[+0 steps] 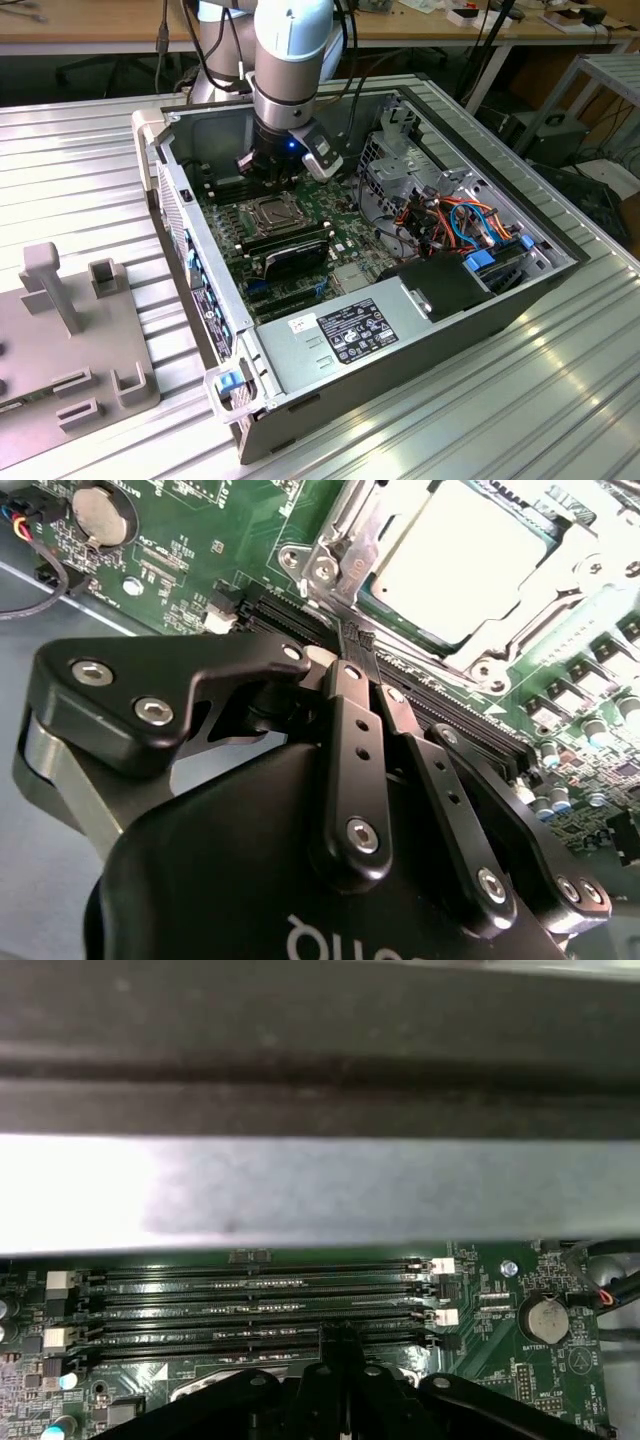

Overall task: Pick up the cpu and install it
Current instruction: 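Install the first cpu locking lever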

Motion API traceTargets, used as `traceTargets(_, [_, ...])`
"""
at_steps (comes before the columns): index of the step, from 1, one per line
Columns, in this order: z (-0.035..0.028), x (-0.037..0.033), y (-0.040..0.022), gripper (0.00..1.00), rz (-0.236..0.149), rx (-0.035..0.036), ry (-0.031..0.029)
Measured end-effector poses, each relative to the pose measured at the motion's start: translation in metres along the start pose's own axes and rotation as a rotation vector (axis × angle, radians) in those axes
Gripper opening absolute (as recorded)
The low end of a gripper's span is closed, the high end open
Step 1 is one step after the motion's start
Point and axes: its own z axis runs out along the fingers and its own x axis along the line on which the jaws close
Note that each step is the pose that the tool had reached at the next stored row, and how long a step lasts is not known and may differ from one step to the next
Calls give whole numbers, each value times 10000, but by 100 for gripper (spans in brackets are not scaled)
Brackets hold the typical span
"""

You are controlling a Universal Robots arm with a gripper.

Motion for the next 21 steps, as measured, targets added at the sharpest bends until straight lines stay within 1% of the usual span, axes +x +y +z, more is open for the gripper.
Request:
traceTargets(2, [2,-9,1,11,-2,16,-1])
traceTargets(4, [4,-17,1,11,-6,49,-2])
traceTargets(6, [5,-21,2,11,-10,95,-4])
traceTargets(8, [6,-26,2,11,-21,156,-5])
traceTargets(10, [7,-27,7,11,-24,183,-3])
traceTargets(13, [12,-27,18,11,-25,187,-1])
traceTargets(21, [31,-28,20,11,-24,188,-2])
